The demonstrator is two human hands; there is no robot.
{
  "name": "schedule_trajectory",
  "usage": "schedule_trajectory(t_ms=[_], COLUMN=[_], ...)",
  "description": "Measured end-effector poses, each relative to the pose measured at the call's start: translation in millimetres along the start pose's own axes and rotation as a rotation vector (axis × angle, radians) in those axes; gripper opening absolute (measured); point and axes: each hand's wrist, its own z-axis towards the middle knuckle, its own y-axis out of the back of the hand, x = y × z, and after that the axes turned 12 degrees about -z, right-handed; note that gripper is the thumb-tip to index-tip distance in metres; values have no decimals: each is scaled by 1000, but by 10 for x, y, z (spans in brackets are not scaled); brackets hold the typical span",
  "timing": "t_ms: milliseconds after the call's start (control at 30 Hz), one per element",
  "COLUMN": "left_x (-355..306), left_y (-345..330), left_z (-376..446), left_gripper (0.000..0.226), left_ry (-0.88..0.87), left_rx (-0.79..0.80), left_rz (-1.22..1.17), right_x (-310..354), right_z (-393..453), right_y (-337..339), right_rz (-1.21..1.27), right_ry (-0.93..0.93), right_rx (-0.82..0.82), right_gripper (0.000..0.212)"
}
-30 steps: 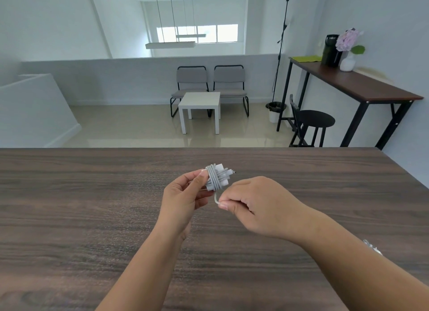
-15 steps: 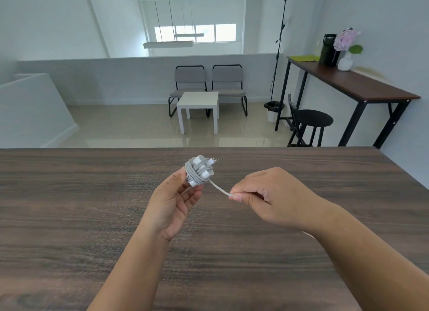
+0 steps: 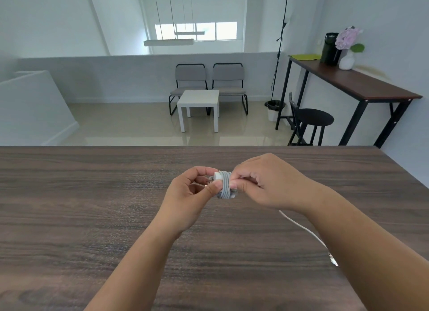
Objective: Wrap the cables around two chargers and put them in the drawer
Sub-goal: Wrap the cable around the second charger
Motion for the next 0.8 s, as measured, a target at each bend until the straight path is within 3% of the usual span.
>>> schedule_trajectory(t_ms=[200, 333, 567, 667, 800], left_x=[-17, 33, 42, 57, 85], left_y=[-8, -3, -6, 17, 14], left_z=[-23, -95, -89, -79, -66], left_gripper=[18, 23, 43, 56, 56], left_ry=[7, 101, 187, 218, 247], left_rx=[49, 170, 269, 279, 277], left_rz=[27, -144, -423, -453, -535], right_x=[-160, -252, -146, -126, -70], right_z=[27, -30, -88, -93, -88], right_y=[-19, -116, -412, -458, -453], right_rz=[164, 520, 1054, 1065, 1054], right_ry=[-153, -306, -339, -342, -364], right_rx=[-28, -47, -105, -86, -84], right_gripper=[12, 12, 22, 27, 32])
